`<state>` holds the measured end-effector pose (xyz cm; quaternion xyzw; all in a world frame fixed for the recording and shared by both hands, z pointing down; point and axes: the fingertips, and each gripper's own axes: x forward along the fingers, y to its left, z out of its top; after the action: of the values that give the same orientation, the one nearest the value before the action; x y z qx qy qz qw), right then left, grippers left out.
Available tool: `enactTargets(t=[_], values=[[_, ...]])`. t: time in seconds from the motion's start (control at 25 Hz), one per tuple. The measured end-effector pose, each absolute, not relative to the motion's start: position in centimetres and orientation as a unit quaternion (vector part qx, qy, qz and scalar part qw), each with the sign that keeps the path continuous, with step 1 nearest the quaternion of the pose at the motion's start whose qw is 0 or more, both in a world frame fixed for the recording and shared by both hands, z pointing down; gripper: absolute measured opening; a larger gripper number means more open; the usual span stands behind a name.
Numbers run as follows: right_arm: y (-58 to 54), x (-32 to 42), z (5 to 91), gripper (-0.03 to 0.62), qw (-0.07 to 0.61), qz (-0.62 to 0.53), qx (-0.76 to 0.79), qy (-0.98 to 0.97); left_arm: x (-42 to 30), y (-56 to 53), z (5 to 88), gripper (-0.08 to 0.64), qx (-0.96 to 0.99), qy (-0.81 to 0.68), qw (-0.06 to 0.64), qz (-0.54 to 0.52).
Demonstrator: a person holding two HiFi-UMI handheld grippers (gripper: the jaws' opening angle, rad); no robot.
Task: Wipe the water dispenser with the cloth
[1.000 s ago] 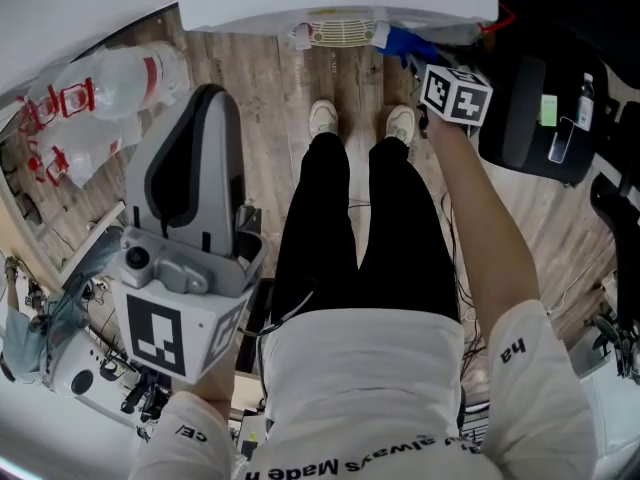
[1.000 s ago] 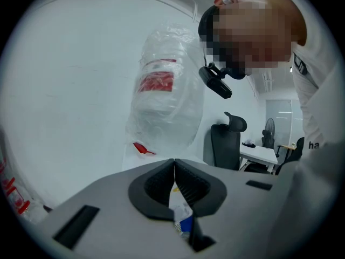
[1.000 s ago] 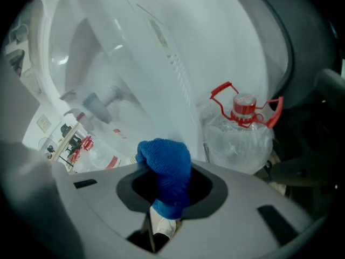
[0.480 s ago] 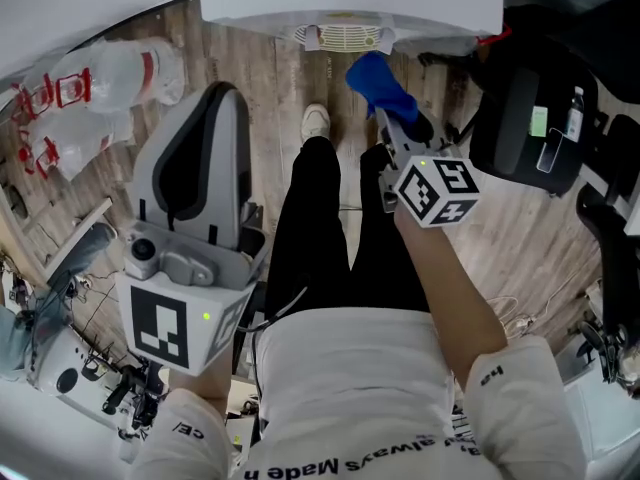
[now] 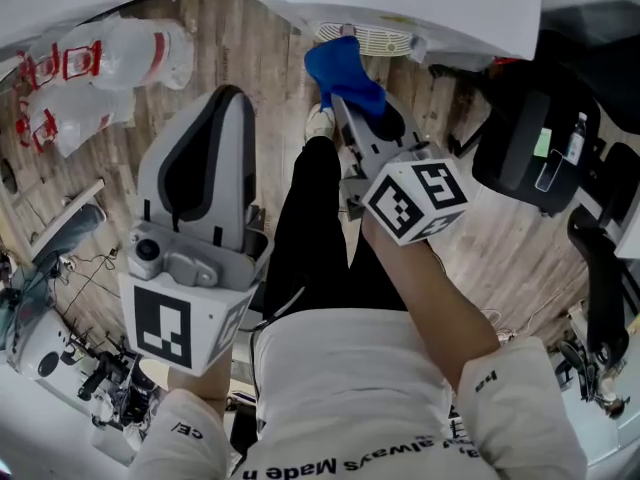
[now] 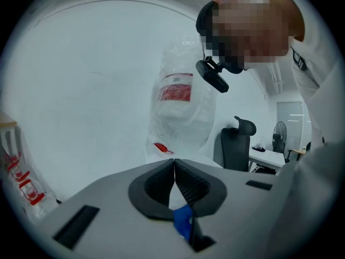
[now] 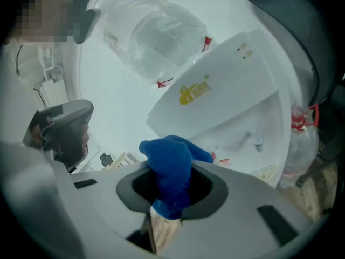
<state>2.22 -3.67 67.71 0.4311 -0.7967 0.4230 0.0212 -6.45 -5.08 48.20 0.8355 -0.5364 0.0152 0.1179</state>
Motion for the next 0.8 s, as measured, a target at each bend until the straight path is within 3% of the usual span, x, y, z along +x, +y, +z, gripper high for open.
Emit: enactTargets(t=[0.4, 0.8], values=[[-8.0, -4.4, 65.2, 0.095, -0.047, 0.448, 0.418, -0.789, -9.8, -4.9, 49.1, 0.02, 0.823, -0.552, 0.131, 0.017], [-9.4, -7.5, 64.5, 0.094, -0.054, 0.454, 0.405, -0.792, -11.2, -5.1, 49.3, 0.02, 0.82, -0.556, 0.133, 0.018]])
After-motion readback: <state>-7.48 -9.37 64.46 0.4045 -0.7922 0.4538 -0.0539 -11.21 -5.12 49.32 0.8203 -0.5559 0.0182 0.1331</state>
